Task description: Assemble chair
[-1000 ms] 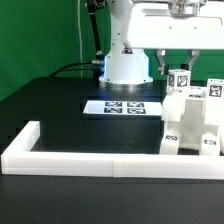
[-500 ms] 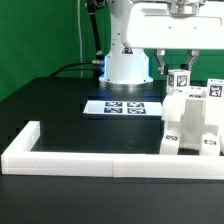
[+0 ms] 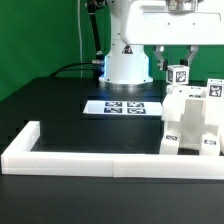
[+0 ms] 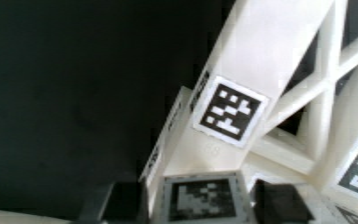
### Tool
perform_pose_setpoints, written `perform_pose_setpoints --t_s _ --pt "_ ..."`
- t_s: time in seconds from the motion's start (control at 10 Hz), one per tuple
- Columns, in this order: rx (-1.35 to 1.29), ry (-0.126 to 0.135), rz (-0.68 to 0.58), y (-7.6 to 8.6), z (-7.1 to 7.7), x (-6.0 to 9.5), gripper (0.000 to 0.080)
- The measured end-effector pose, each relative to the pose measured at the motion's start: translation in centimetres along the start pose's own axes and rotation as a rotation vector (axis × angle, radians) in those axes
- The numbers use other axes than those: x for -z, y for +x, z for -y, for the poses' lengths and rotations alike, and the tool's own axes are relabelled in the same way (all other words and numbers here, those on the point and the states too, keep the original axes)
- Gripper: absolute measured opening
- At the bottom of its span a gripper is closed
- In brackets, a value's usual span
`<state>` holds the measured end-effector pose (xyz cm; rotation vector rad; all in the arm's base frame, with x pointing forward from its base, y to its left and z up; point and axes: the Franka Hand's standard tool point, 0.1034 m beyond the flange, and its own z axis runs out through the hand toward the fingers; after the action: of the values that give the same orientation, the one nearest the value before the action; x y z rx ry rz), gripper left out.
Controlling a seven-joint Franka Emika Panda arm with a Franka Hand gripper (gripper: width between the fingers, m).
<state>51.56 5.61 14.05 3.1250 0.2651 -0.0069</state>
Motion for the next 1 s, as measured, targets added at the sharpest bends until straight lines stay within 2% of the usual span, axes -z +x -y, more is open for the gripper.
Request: perform_pose_setpoints --t_s 0.3,0.6,1.0 --pt "0.0 -0.001 0.002 -0.1 0.0 -0.2 0.0287" --pt "0.003 -0.007 0.012 -0.5 0.0 -1.2 0.0287" --pt "0.005 -0.013 -0.004 -0.1 -0.1 -1.4 0.0287"
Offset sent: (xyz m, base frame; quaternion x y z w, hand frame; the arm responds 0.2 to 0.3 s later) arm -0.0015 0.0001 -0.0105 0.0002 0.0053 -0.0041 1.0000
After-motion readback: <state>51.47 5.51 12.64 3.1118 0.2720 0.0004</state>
